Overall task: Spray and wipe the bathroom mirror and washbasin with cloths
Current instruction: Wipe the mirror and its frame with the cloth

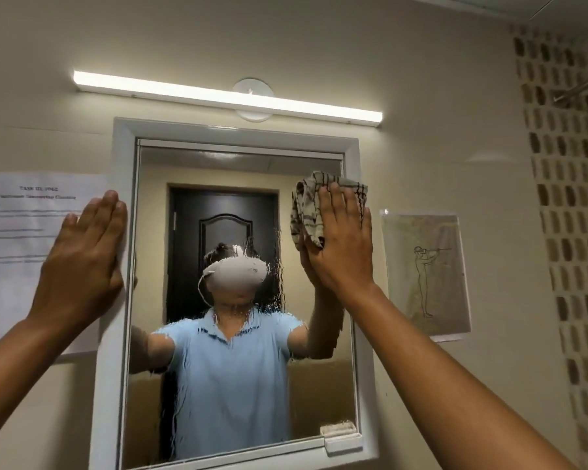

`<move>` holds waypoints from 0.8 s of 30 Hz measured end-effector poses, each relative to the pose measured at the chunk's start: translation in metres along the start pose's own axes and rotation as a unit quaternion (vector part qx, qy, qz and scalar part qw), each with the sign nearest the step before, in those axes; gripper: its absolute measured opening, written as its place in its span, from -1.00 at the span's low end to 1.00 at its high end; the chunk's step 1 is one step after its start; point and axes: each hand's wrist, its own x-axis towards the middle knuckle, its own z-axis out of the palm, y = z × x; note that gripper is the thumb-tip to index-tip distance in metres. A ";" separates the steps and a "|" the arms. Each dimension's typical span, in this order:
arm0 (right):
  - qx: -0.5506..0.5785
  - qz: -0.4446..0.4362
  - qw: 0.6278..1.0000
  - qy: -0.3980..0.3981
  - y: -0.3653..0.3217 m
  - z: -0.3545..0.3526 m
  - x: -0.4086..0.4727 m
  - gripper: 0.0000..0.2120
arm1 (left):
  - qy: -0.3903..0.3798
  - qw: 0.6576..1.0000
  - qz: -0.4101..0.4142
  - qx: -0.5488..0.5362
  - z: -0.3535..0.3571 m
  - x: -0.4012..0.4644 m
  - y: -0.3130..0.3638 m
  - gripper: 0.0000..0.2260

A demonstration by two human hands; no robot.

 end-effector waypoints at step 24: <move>0.041 0.067 0.997 -0.006 -0.068 0.020 -0.019 -0.21 | -0.017 0.999 -0.024 0.035 -0.014 -0.002 0.018 -0.31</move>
